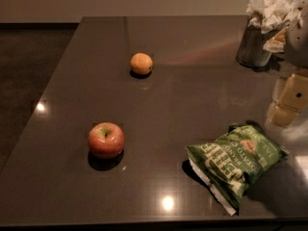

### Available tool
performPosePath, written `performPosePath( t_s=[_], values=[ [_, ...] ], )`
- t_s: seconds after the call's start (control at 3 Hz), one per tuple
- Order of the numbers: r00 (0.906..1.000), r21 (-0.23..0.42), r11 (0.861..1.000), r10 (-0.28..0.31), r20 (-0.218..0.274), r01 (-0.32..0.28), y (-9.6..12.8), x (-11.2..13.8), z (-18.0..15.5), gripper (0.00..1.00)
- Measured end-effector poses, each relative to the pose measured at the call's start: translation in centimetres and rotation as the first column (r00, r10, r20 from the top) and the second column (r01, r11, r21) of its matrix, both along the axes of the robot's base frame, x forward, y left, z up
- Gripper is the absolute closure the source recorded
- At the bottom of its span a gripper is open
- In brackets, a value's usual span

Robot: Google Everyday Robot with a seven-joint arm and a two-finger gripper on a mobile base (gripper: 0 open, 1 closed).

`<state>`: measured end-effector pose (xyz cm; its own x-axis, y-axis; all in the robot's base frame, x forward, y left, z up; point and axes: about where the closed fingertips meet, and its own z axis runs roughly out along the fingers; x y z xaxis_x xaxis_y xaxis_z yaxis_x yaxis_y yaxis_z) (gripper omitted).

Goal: Pick orange

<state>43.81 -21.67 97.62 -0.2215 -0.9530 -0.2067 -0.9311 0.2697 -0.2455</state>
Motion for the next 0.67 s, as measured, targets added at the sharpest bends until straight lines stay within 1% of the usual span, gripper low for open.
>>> performPosePath(
  t_s=[0.33, 0.67],
  values=[
    [1.0000, 0.000, 1.000, 0.000, 0.000, 0.000, 0.0, 0.0, 0.0, 0.00],
    [0.9998, 0.044, 0.999, 0.020, -0.002, -0.020, 0.9, 1.3, 0.3, 0.00]
  ],
)
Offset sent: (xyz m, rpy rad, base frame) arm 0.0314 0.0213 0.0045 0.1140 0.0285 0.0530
